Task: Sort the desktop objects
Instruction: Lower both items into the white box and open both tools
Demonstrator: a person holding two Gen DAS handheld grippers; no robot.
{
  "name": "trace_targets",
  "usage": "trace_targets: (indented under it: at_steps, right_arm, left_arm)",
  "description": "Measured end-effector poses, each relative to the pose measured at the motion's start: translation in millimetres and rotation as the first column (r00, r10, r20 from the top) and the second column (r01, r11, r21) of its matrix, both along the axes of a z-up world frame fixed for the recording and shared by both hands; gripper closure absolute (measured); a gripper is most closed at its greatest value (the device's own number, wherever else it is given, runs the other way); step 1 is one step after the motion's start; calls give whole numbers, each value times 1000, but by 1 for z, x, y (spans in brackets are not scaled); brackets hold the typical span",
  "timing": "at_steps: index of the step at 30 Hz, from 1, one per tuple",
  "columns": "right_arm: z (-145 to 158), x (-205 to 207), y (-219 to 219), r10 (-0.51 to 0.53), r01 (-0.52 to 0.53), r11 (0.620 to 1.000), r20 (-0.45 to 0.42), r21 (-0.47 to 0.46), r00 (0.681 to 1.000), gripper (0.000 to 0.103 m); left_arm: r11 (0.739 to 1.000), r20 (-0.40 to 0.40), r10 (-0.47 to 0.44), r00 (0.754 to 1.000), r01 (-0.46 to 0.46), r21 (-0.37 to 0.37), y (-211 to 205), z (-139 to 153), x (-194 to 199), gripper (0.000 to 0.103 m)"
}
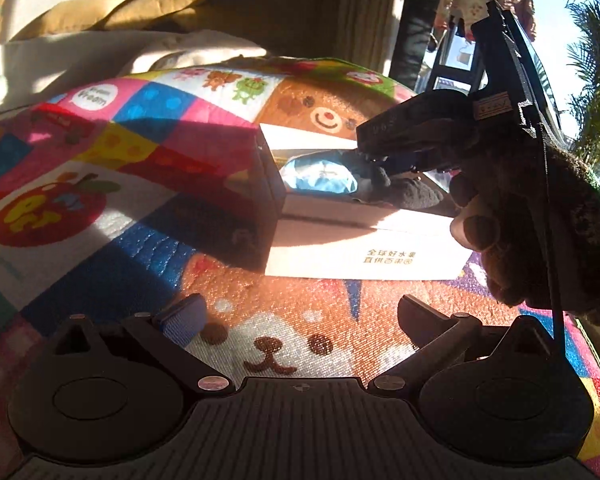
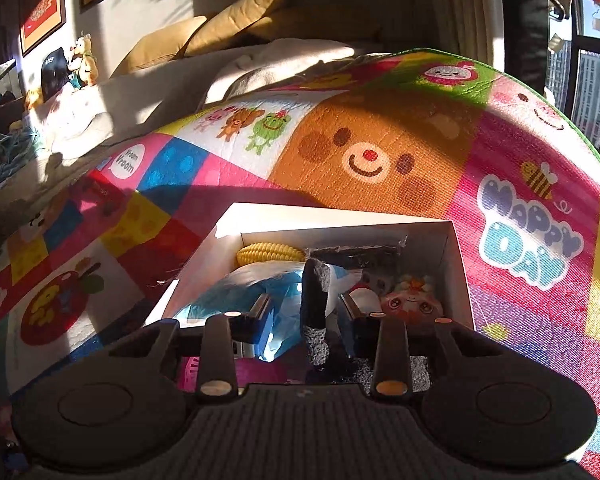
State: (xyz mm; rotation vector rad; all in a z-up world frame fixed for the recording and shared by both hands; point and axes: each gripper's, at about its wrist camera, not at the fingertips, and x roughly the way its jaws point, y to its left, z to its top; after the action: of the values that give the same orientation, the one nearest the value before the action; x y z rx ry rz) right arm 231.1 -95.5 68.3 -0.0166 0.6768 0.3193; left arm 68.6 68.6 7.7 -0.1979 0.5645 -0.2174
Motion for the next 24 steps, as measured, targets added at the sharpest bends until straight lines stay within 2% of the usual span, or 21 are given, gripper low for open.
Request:
trace_targets:
  at_steps: [4,7,8,11,13,15,17,18,20,22,24]
  right_arm:
    - [-2,13,4,-25,26,999,-35,22,999,68]
    - [-5,12,-3,-37,44,998,-133,54,990,68]
    - [-6,7,-7,-26,35,997,-140,62,990,69]
    - [0,-13,-6,-3,4,1000,-74,17,997,68]
    - [11,-26,-1,10,-10,1000,13,-26,1000,64]
    - [22,-28,1,6,-5,1000,65,-16,998,64]
    - [28,-24,0,-14,13,1000,83,10,996,75]
    - [28,-19,0,-20,18,999,78,27,997,85]
    - [19,-11,2,-23,22,999,29,28,999,87]
    - [2,-1,2,-68,67,998,-34,-13,997,92]
    - [-14,7,-6,-102,102,995,-68,-13,992,96]
  left_arm:
    - [998,-27,11,1000,-13,-66,10,-3,4,0]
    - [997,-29,8,1000,-10,-80,11,-3,4,0]
    - [997,-24,7,1000,-8,-77,10,-3,3,0]
    - [998,-9,0,1000,-1,-57,7,-2,0,0]
    - [999,-2,-4,1000,3,-51,6,-1,-1,0]
    - [998,-7,-2,1000,2,-56,7,-1,0,0]
    - [998,-13,1,1000,-2,-64,9,-1,1,0]
    - [998,-14,1,1000,-2,-65,9,-2,1,0]
    - [998,-14,0,1000,0,-63,8,-1,1,0]
    - [998,-19,0,1000,-2,-66,9,-2,2,0]
    - [997,-31,4,1000,-6,-76,11,-3,4,0]
